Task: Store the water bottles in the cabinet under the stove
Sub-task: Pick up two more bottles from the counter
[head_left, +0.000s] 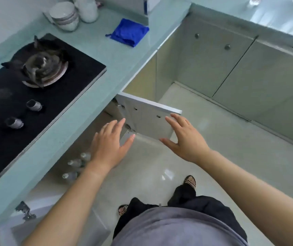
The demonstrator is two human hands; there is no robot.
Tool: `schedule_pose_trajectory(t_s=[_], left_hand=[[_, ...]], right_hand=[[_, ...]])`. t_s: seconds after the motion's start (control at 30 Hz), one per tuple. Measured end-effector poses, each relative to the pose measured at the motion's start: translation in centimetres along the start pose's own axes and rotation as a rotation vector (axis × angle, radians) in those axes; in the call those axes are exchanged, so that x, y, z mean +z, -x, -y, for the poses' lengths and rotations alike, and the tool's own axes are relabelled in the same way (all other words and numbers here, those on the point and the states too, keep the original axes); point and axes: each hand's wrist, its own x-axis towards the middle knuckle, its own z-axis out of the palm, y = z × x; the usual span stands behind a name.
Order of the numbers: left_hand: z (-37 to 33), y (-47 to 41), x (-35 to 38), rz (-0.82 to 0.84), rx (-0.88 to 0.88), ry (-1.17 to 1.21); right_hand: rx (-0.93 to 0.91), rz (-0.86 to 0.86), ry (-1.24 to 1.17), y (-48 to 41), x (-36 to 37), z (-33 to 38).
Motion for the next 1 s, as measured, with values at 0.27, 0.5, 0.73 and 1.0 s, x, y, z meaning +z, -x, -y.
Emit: schedule_pose_trajectory(t_s=[0.27,0.5,0.73,1.0], left_hand=[[-19.1,-8.0,3.1,-0.014,0.172,0.066],[-31.1,-14.8,3.5,0.007,0.308,0.038],[-38.7,-25.0,3.6,0.01,0.418,-0.007],[-48.4,-41.4,4.8,0.056,0.493,0.021]], right_hand=[[0.155,-0.127,-0.008,2.6,-9.5,-15.4],[0.272,-0.213,-0.059,3.2,-15.7,-25.8],[0.344,-0.305,-0.088,-2.0,-20.7,-34.0],[0.527,-0.351,-0.056,-11.4,-28.3,-45.2]])
